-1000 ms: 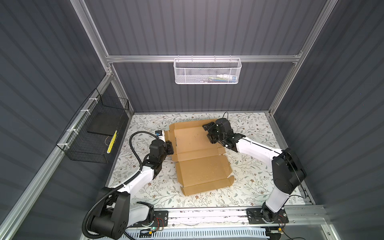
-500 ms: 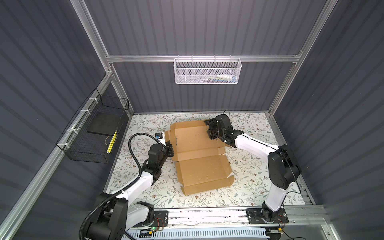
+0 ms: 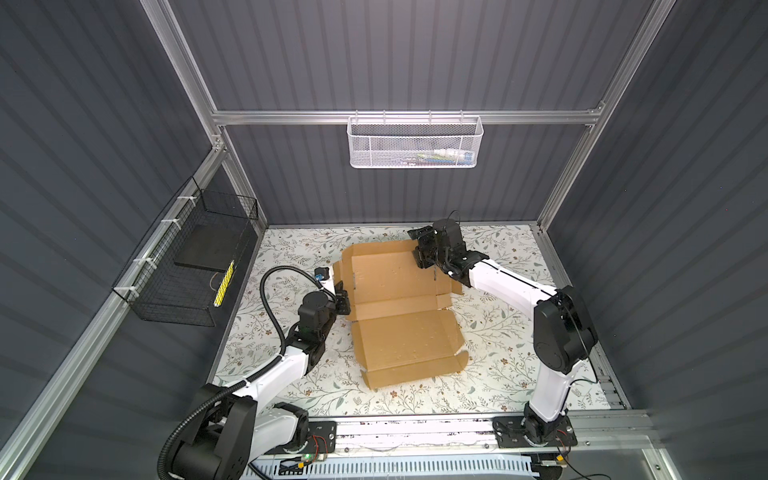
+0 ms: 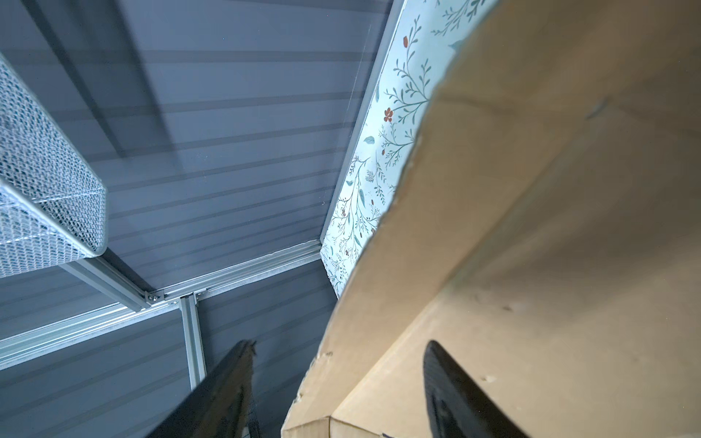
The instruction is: Fold the paper box
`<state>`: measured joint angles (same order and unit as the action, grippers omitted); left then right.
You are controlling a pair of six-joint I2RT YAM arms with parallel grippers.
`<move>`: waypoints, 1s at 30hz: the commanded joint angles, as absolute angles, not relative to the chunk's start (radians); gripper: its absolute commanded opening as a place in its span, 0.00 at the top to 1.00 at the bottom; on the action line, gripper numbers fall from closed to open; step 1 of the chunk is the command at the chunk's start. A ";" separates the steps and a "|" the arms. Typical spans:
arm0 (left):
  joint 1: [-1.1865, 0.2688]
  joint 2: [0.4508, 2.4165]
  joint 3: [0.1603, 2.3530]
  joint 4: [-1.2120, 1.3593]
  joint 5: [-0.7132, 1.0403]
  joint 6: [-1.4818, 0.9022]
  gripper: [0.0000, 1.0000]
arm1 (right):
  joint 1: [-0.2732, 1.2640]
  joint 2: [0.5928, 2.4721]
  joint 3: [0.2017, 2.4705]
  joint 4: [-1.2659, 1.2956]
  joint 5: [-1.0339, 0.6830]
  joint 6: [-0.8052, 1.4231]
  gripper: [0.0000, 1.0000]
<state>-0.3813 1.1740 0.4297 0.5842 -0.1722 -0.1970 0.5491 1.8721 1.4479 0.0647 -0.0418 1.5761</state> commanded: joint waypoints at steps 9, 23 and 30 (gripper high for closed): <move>-0.417 1.129 0.398 0.667 -0.233 -0.144 1.00 | 0.547 1.892 1.494 0.000 -0.041 1.608 0.32; -0.437 1.137 0.400 0.692 -0.261 -0.142 1.00 | 0.547 1.884 1.451 0.029 -0.058 1.624 0.46; -0.443 1.162 0.420 0.701 -0.284 -0.155 1.00 | 0.548 1.866 1.389 0.059 -0.061 1.647 0.51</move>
